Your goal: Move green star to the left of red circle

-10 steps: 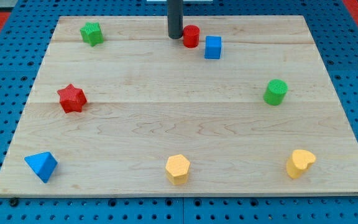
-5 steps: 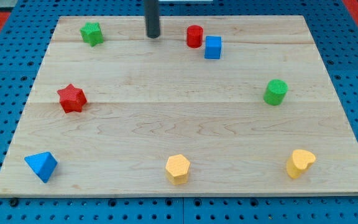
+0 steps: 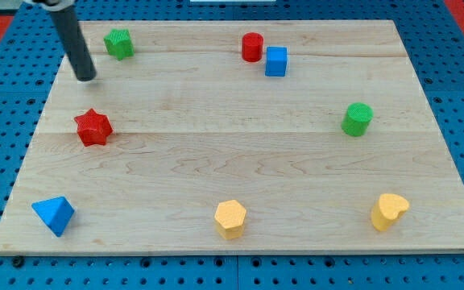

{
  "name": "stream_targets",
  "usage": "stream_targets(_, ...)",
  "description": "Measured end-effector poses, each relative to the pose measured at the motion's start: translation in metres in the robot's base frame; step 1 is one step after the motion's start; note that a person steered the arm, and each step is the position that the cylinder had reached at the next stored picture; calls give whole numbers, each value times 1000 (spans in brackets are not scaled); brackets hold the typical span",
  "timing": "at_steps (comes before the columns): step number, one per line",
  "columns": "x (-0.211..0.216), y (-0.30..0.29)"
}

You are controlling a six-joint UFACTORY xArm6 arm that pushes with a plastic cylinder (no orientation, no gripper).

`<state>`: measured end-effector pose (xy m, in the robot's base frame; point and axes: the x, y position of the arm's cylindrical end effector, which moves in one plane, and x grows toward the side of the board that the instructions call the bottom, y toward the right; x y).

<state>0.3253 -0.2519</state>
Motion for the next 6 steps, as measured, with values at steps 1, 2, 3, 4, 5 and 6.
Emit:
stream_targets(1,-46,-20)
stream_targets(2,-79,-17)
stream_targets(3,-81,17)
stream_targets(4,-75,37)
stream_targets(5,-65,56)
stream_targets(6,-59,94)
